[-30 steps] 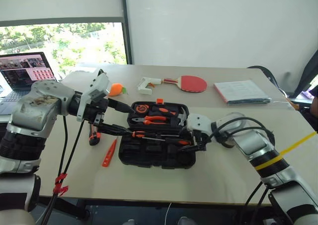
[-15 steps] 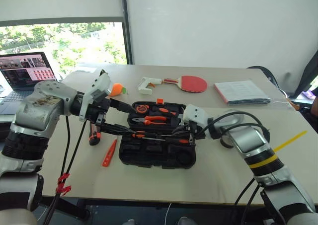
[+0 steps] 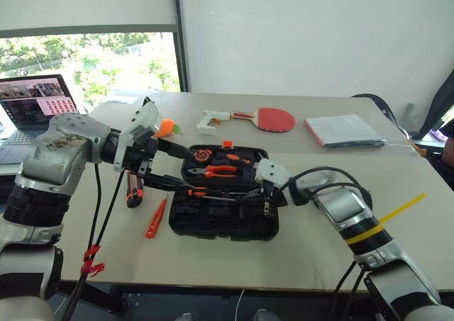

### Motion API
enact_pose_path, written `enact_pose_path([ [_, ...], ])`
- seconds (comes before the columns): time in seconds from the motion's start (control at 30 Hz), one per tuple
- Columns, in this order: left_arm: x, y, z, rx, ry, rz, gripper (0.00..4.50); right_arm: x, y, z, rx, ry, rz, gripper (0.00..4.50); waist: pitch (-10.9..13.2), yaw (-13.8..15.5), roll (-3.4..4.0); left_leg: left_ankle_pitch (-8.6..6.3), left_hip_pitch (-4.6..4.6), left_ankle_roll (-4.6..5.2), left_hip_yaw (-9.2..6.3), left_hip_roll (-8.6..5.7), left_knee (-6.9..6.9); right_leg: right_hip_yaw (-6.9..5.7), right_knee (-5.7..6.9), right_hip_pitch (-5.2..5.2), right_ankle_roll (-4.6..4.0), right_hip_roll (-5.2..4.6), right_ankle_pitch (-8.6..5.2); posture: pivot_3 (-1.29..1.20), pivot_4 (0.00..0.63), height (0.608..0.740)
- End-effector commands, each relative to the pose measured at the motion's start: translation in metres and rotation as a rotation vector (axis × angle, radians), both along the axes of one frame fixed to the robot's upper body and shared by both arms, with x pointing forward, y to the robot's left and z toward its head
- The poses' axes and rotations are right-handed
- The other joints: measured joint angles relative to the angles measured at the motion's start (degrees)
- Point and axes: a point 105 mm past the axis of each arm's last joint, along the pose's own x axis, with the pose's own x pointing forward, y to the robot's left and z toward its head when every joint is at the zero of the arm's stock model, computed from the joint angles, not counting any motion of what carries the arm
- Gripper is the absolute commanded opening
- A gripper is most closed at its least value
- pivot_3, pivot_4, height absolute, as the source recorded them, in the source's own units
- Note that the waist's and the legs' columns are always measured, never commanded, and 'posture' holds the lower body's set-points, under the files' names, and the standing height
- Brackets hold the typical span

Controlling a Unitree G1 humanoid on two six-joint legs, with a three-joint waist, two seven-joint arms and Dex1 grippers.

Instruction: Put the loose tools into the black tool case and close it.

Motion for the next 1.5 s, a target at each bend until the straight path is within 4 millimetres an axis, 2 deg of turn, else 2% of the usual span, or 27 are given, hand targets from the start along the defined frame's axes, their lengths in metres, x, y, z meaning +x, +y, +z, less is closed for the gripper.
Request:
enact_pose_path([
  [0.03,-0.003,-0.001,0.012,-0.015,-0.049,-0.011,4.50,0.001,0.001,-0.006,-0.003,0.013,-0.015,0.10,0.00,-0.06,0.00,0.00,0.01,0.00,0.00,0.00,0.00,0.00,0.01,0.01,0.00,0.00,0.00,0.00,0.150,0.740],
  [0.5,-0.004,-0.002,0.012,-0.019,-0.041,-0.009,4.50,0.008,-0.004,-0.037,-0.058,0.070,-0.081,0.10,-0.02,-0.37,-0.02,0.02,0.54,-0.03,0.03,0.05,-0.01,0.05,0.10,0.37,-0.09,0.06,0.05,0.00,0.150,0.740],
  [0.6,-0.004,-0.002,0.011,-0.018,-0.040,-0.008,4.50,0.008,-0.004,-0.037,-0.054,0.072,-0.082,0.10,-0.03,-0.35,-0.03,0.03,0.59,-0.06,0.04,0.04,-0.01,0.06,0.20,0.38,-0.09,0.07,0.05,0.00,0.150,0.740],
  [0.67,-0.004,-0.001,0.009,-0.016,-0.037,-0.003,4.50,0.007,0.001,-0.029,-0.007,0.078,-0.078,0.10,-0.03,-0.34,-0.04,0.05,0.63,-0.09,0.05,0.04,0.00,0.08,0.30,0.37,-0.10,0.07,0.05,0.00,0.150,0.740],
  [0.7,-0.004,-0.001,0.008,-0.017,-0.031,0.005,4.50,0.007,0.005,-0.018,0.042,0.077,-0.074,0.10,-0.03,-0.34,-0.04,0.06,0.64,-0.09,0.06,0.03,0.01,0.08,0.32,0.37,-0.10,0.07,0.04,0.00,0.150,0.740],
  [0.8,-0.002,0.003,0.001,-0.023,-0.012,0.048,4.50,0.007,0.014,0.028,0.222,0.045,-0.078,0.10,-0.02,-0.45,-0.03,0.07,0.61,-0.11,0.04,0.05,0.01,0.11,0.39,0.29,-0.13,0.09,0.03,0.00,0.150,0.740],
  [0.87,0.000,0.008,-0.005,-0.025,-0.011,0.094,4.50,0.005,0.012,0.053,0.305,0.017,-0.092,0.10,0.00,-0.38,0.01,0.07,0.48,-0.11,0.00,0.05,0.00,0.13,0.45,0.12,-0.16,0.08,0.02,0.00,0.150,0.740],
  [0.97,0.000,0.032,-0.015,-0.057,0.003,0.255,4.50,-0.014,-0.004,0.083,0.378,-0.051,-0.072,0.10,0.04,-0.24,0.06,0.06,0.32,-0.10,-0.06,0.06,-0.07,0.09,0.47,-0.04,-0.17,0.07,0.01,0.00,0.150,0.740],
  [1.13,-0.014,0.064,-0.027,-0.079,0.030,0.448,4.50,-0.047,-0.017,0.104,0.413,-0.078,-0.021,0.10,0.05,-0.05,0.02,0.02,-0.08,-0.05,-0.19,0.11,-0.15,-0.06,0.52,-0.30,-0.16,-0.09,0.00,0.00,0.150,0.740],
  [1.27,-0.045,0.106,-0.043,-0.064,0.069,0.666,4.50,-0.073,-0.017,0.113,0.369,-0.127,0.086,0.10,0.07,-0.31,0.04,0.01,-0.09,-0.05,-0.08,0.11,-0.16,0.02,0.34,-0.37,-0.14,-0.14,0.00,0.00,0.150,0.740],
  [1.37,-0.078,0.132,-0.057,-0.003,0.108,0.779,4.50,-0.080,-0.016,0.115,0.350,-0.147,0.119,0.10,0.08,-0.61,0.01,0.02,-0.02,-0.06,-0.04,0.19,-0.19,0.03,0.29,-0.43,-0.20,-0.13,-0.03,0.00,0.150,0.740],
  [1.5,-0.104,0.155,-0.072,0.095,0.140,0.882,4.50,-0.082,-0.016,0.116,0.345,-0.159,0.133,0.10,0.11,0.16,-0.01,0.06,0.21,-0.13,-0.02,0.25,-0.19,-0.06,0.33,-0.29,-0.34,-0.13,-0.04,0.00,0.150,0.740],
])
